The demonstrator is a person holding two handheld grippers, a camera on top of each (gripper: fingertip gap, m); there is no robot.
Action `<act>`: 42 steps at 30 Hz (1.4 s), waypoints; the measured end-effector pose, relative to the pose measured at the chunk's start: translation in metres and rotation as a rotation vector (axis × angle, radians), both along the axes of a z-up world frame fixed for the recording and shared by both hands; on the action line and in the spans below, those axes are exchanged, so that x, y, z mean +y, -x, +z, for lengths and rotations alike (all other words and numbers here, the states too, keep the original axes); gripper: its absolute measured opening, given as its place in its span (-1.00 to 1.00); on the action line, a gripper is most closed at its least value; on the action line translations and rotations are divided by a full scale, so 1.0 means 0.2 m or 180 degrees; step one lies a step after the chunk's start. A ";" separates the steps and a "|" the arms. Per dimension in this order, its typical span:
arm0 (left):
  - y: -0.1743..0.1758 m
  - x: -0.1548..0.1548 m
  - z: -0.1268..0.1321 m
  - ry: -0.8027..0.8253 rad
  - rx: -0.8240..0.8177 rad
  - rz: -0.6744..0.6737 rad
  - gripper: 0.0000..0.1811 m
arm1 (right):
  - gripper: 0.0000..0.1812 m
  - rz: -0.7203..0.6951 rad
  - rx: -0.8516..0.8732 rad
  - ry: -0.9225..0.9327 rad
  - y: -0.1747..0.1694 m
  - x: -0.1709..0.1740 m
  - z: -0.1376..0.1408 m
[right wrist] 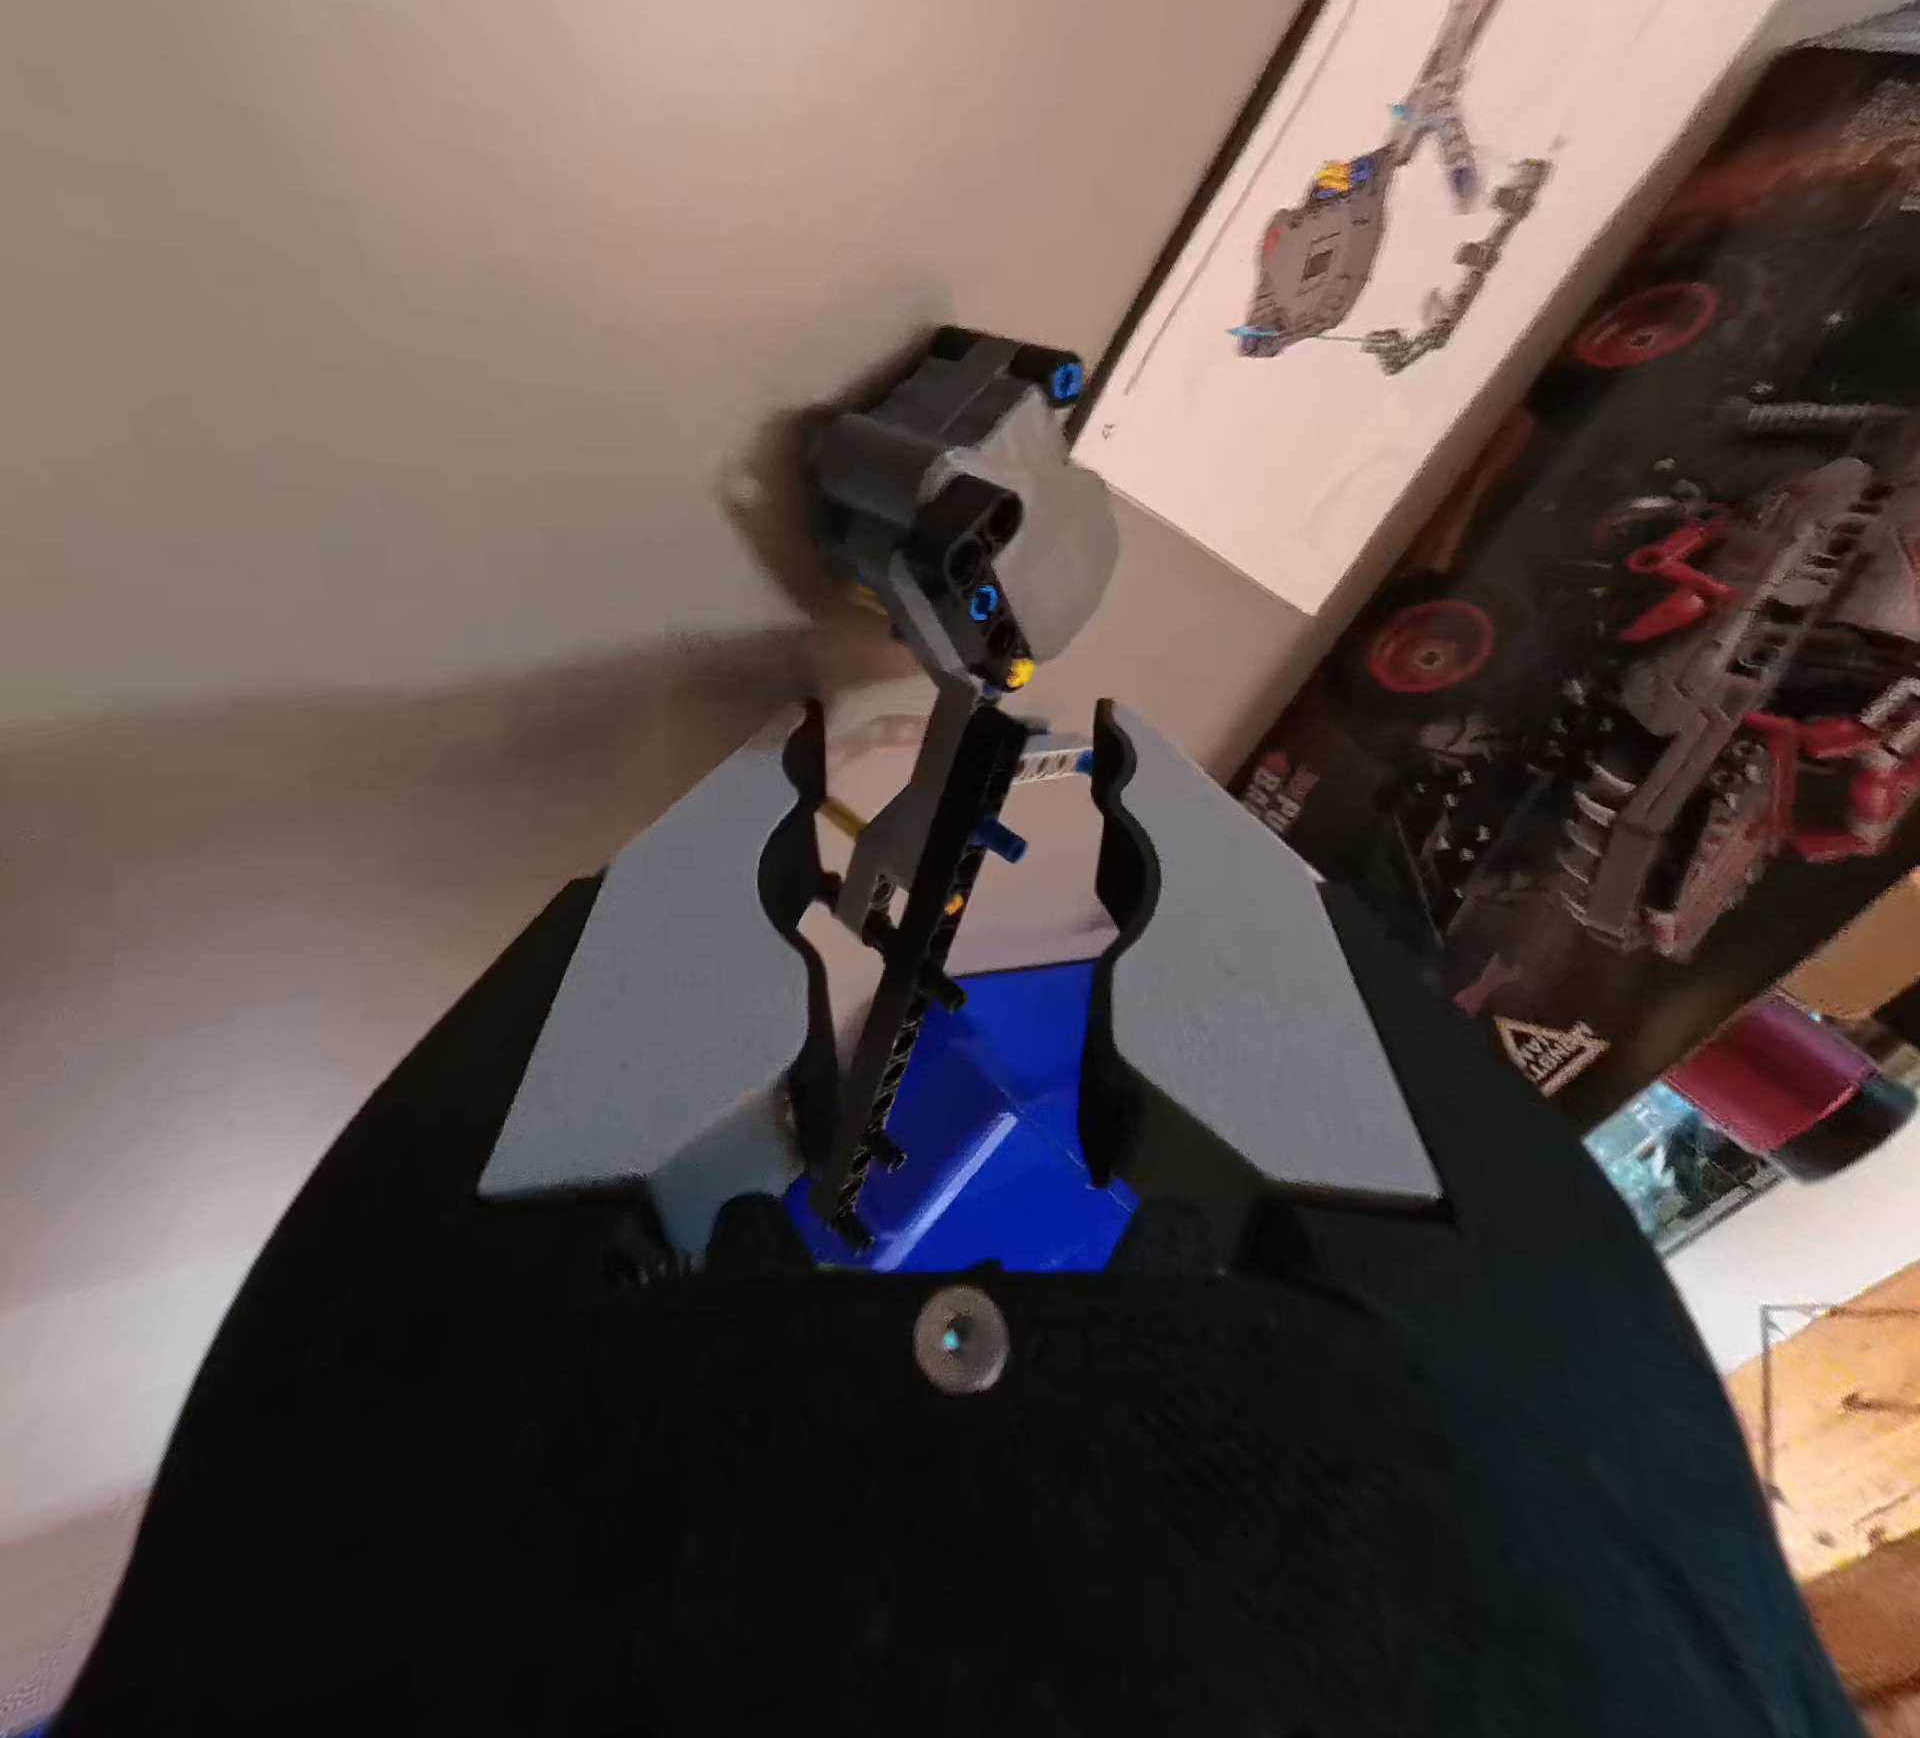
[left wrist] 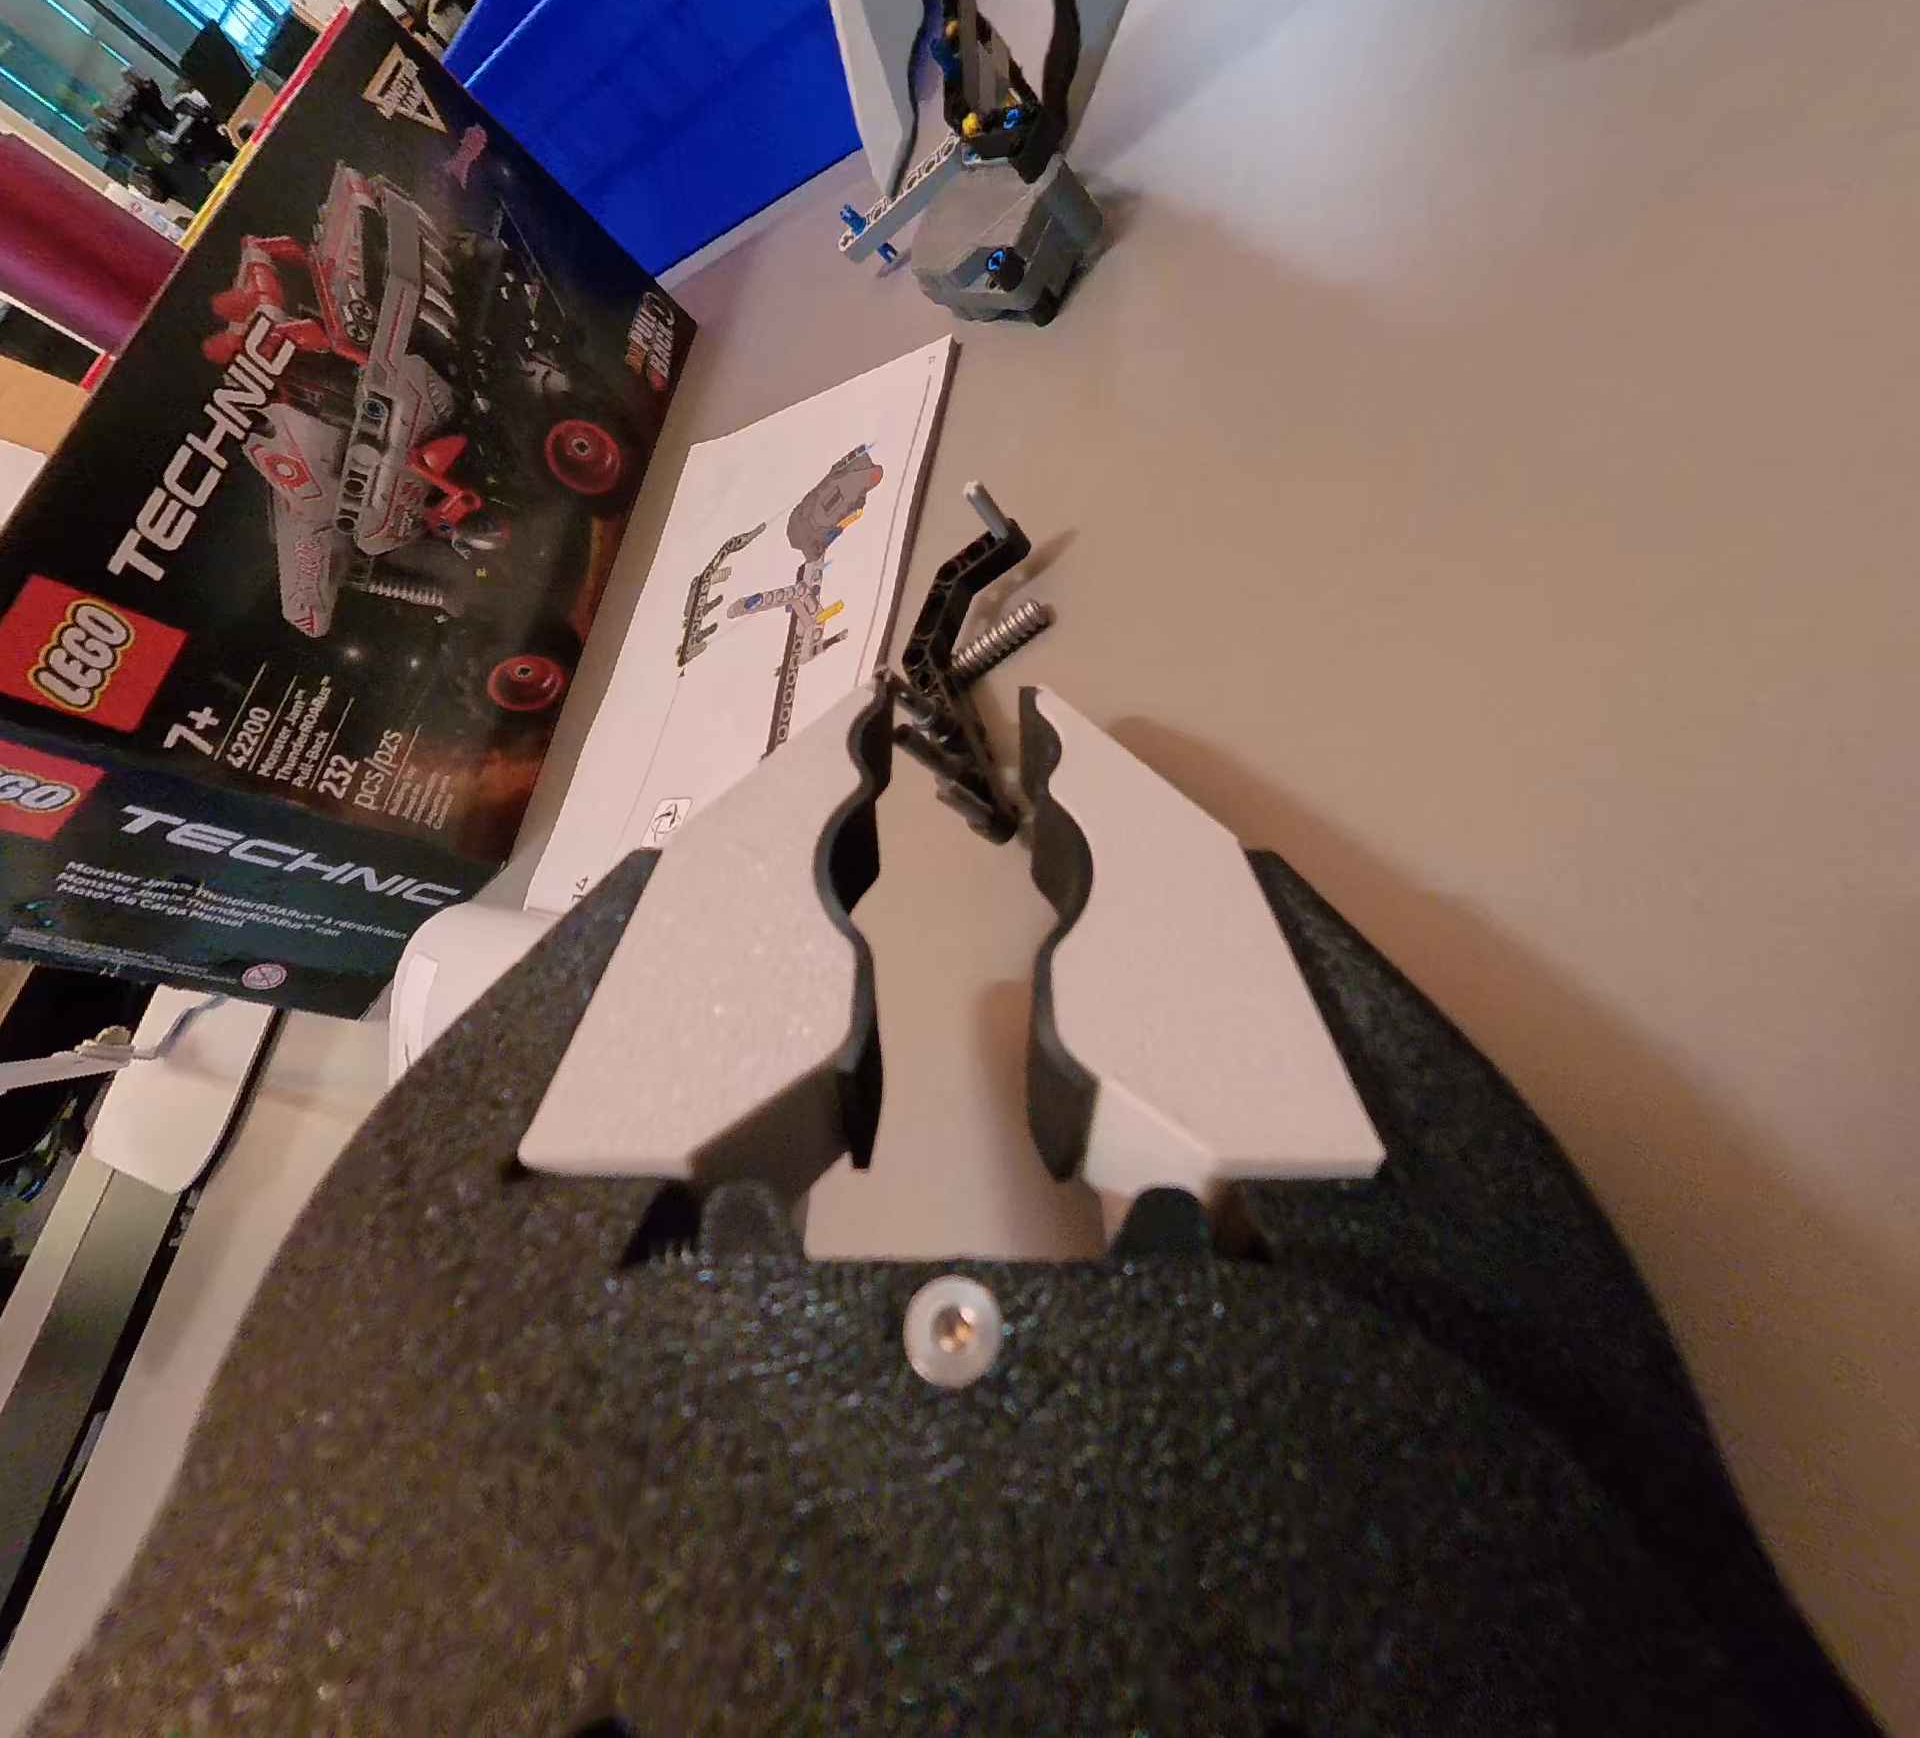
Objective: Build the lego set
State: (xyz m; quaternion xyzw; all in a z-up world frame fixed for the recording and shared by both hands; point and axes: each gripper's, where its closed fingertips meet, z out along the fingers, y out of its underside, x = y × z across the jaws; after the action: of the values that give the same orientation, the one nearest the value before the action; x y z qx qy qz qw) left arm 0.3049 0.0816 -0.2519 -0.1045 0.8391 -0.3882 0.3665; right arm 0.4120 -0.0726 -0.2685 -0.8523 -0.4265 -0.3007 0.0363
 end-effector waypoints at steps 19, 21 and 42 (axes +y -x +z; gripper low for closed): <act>0.04 -0.04 0.05 0.0001 -0.0111 -0.0089 -0.77 | -0.87 -0.0795 0.2397 -0.4021 0.17 0.12 0.59; 0.04 -0.04 0.05 0.0004 -0.0109 -0.0098 -0.77 | -0.87 -0.0639 0.3221 -0.4652 0.23 0.12 0.74; 0.04 -0.03 0.06 0.0019 -0.0168 -0.0066 -0.76 | -0.91 0.0428 0.5721 -0.5645 0.40 0.13 0.93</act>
State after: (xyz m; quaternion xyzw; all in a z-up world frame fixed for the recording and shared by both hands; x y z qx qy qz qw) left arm 0.2979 0.0758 -0.2392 -0.0867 0.8290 -0.3971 0.3841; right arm 0.3313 -0.0466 -0.0816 -0.4150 0.0538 0.2035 0.8851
